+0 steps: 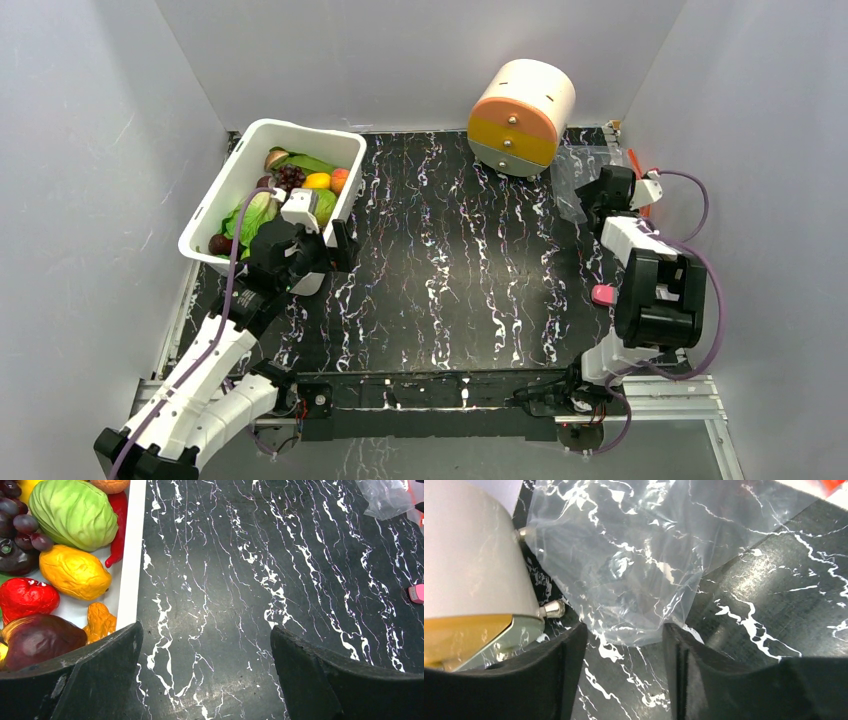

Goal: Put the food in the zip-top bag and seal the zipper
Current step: Pick up the zipper food storage bag at the corner of the board.

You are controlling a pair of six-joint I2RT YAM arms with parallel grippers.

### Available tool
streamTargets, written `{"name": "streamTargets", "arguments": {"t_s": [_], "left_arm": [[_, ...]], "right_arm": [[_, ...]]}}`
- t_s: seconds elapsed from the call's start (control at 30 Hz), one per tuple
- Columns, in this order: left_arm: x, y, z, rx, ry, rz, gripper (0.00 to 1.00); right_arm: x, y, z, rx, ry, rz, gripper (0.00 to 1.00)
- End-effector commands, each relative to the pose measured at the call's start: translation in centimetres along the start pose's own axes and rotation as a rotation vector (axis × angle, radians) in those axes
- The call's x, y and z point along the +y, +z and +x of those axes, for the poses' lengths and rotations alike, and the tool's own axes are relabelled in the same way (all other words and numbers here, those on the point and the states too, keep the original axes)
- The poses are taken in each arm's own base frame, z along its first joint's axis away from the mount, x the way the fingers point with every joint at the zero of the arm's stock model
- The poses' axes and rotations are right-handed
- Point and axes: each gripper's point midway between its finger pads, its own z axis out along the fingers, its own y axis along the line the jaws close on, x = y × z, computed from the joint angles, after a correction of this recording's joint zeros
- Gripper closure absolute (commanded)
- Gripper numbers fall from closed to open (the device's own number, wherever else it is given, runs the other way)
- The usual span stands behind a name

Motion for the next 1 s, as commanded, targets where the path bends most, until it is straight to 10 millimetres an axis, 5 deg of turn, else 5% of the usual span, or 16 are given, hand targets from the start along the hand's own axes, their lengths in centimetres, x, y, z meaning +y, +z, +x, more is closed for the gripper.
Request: {"name": "streamTargets", "arguments": {"t_s": [0.0,0.33,0.77,0.97], "left_arm": [[0.3,-0.4,-0.7,-0.037,0.014,-0.007,0.02],[0.2,-0.8,-1.0,-0.054,0.018,0.003,0.02],[0.2,-0.5,-0.7,-0.043,0.021,0.002,0.02],[0.2,-0.5,-0.7,-0.042,0.024,0.002,0.02]], "right_arm": [[0.7,2.1,-1.3,-0.026,0.147,-0.074,0.42],[-2.4,4.6,-1.7,-0.031,0.268,-0.008,0.44],[-4.1,6.5,0.5,0.042,0.278,0.024,0.38],[-4.1,6.6,0.2,0.039,0.242,0.02,0.59]]}}
